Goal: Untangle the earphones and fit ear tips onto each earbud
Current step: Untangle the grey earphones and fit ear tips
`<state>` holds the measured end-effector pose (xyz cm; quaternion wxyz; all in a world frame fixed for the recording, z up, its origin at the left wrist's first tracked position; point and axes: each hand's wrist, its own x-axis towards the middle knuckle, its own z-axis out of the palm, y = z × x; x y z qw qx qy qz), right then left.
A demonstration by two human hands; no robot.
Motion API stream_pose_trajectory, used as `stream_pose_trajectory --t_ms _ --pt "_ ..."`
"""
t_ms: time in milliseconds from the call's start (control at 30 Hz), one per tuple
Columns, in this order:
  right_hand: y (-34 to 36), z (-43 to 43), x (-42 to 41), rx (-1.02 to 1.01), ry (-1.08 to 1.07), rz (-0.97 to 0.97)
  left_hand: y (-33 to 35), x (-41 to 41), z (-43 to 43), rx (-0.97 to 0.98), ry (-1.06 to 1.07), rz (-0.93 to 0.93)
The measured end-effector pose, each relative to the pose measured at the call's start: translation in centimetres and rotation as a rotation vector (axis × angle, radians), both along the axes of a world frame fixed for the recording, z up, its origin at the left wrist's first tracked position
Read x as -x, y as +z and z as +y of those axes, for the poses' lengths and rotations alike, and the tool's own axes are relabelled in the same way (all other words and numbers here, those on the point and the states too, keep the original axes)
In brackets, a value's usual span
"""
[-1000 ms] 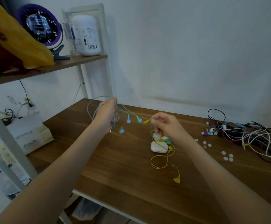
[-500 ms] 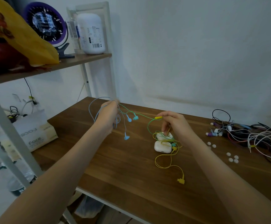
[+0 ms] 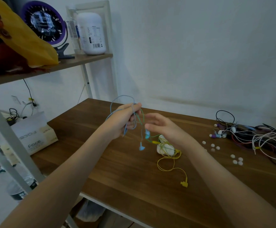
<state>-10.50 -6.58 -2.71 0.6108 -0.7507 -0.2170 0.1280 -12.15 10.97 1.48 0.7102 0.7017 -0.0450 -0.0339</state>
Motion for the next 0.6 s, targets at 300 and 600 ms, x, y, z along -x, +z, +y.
stream_pose_trajectory --t_ms 300,600 --pt "0.2 0.0 0.0 -0.051 -0.056 -0.055 -0.1 0.0 1.2 -0.152 0.006 -0.053" --pt "0.0 -1.0 -1.3 -0.411 -0.344 0.062 -1.3 0.1 2.2 -0.347 -0.010 -0.008"
